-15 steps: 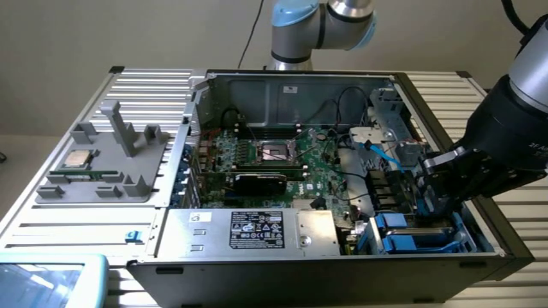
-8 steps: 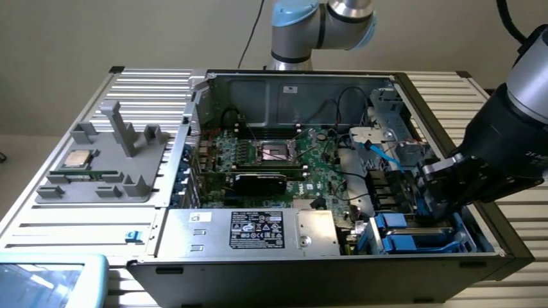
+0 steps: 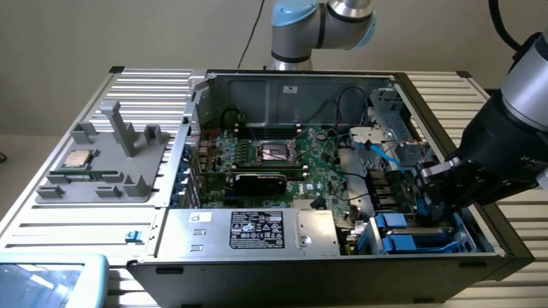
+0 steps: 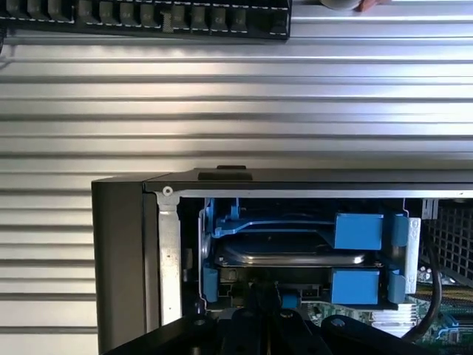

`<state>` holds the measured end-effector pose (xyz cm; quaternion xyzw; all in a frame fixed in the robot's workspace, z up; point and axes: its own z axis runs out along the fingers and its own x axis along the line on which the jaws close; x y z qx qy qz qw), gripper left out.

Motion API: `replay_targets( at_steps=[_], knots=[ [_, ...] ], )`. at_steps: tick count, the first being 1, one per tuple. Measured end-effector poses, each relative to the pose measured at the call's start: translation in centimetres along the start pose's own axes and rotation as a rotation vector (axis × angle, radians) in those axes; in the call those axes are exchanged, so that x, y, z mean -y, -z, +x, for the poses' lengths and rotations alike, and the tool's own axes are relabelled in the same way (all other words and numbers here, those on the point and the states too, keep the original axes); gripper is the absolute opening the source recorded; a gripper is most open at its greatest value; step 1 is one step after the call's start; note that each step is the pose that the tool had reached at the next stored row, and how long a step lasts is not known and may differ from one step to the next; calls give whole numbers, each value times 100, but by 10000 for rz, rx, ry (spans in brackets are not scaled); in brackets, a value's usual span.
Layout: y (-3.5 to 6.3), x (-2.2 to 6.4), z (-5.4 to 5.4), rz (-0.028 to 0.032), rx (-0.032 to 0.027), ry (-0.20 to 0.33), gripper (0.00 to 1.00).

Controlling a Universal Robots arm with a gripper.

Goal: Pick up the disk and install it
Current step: 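Insert the second disk wire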

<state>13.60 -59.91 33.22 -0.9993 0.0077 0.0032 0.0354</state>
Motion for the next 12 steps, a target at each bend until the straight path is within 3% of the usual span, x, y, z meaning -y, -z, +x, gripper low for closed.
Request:
replay_targets(
  at_steps=[5,7,8,12],
  knots=[
    [26,4,0,18,0,0,11],
    [97,7,1,36,-2,1,11],
    [158,11,0,9,0,1,11],
    [336,24,-2,0,0,-3,11]
  ],
)
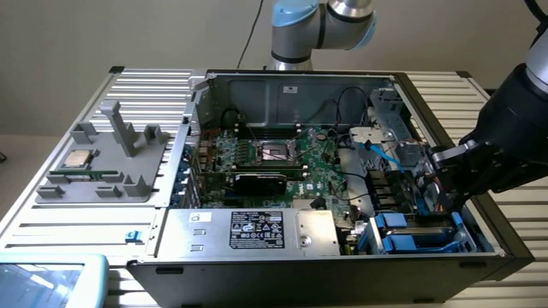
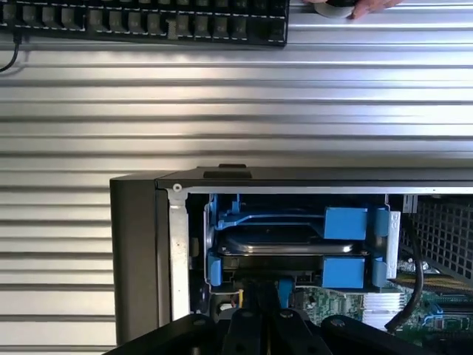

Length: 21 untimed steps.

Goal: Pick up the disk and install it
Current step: 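Insert the second disk wire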

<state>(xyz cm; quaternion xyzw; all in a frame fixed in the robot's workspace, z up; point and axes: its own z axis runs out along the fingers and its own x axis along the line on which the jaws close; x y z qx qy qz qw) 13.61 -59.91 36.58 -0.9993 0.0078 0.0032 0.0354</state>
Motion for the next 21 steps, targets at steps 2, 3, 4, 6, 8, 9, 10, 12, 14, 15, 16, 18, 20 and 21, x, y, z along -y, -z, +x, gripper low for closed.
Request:
replay_targets(
  at_steps=[2,3,4,6,8,9,10,12,14,15,16,18,20,21],
  knots=[
    [93,6,-1,-16,-1,-6,11],
    [115,8,-1,-28,-1,-9,11],
    [115,8,-1,-25,-1,-9,11],
    [115,8,-1,-25,-1,-9,11],
    [115,8,-1,-24,-1,-8,11],
    [115,8,-1,-25,-1,-8,11],
    [115,8,-1,-25,-1,-8,11],
    [115,8,-1,-26,-1,-8,11],
    [115,8,-1,-25,-1,-8,11],
    [115,8,-1,-25,-1,-8,11],
    [115,8,-1,-26,-1,-8,11],
    [115,8,-1,-25,-2,-8,11],
    [115,8,-1,-25,-1,-8,11],
    [115,8,-1,-25,-1,-8,11]
  ],
)
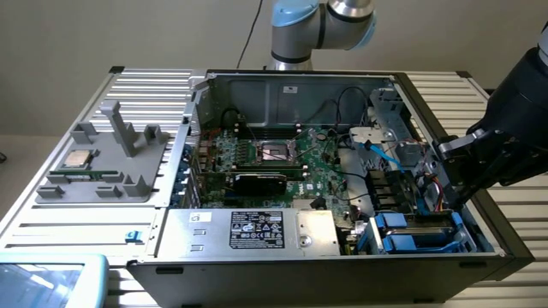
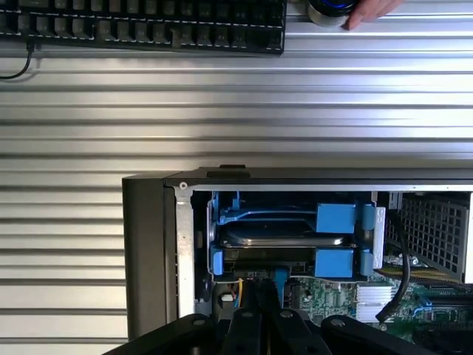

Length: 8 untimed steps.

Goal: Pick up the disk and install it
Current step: 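Insert the second disk wire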

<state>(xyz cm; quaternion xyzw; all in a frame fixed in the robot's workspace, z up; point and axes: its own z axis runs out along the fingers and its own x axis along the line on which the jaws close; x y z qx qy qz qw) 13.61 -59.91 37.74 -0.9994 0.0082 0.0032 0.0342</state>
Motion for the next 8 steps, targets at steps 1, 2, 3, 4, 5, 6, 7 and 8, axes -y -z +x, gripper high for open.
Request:
replay_targets(
  at_steps=[1,2,3,4,5,6,7,8],
  knots=[
    [0,0,0,0,0,0,11],
    [0,0,0,0,0,0,11],
    [0,0,0,0,0,0,11],
    [0,0,0,0,0,0,11],
    [0,0,0,0,0,0,11],
    [0,0,0,0,0,0,11],
    [0,0,0,0,0,0,11],
    [0,0,0,0,0,0,11]
  ],
)
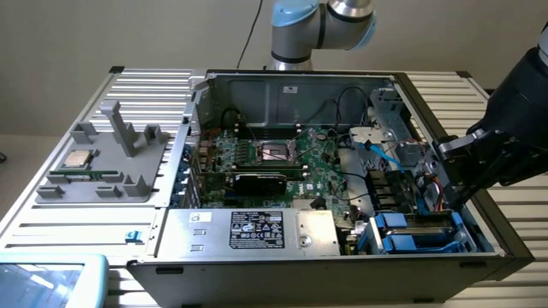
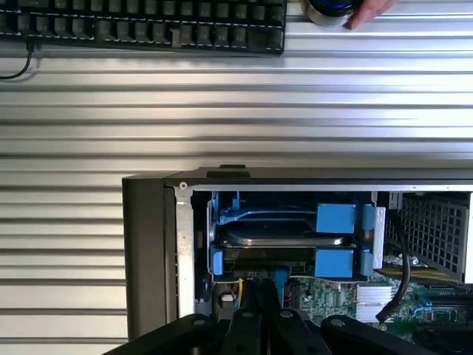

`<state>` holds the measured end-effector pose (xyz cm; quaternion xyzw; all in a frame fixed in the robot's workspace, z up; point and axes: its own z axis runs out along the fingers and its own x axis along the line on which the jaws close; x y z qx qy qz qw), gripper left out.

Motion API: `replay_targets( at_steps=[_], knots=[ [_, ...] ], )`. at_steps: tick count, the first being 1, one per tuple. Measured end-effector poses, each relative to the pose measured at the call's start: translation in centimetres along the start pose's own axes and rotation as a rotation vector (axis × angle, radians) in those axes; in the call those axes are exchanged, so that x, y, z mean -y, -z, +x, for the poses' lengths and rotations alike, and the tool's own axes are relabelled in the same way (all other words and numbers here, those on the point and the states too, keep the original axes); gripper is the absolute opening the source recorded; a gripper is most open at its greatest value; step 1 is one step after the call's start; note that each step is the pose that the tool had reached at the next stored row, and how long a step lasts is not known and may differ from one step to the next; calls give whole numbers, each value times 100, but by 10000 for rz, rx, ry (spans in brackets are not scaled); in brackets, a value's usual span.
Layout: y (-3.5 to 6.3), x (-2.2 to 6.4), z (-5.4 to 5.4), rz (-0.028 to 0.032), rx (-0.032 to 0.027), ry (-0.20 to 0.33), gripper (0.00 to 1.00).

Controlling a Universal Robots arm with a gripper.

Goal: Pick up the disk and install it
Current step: 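Insert the second disk wire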

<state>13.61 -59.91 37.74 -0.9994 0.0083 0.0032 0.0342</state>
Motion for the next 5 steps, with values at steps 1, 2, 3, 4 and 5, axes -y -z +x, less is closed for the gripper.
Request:
replay_targets(
  at_steps=[1,2,3,4,5],
  knots=[
    [0,0,0,-1,0,0,11],
    [0,0,0,-1,0,0,11],
    [0,0,0,-1,0,0,11],
    [0,0,0,-1,0,0,11],
    [0,0,0,0,0,0,11]
  ],
)
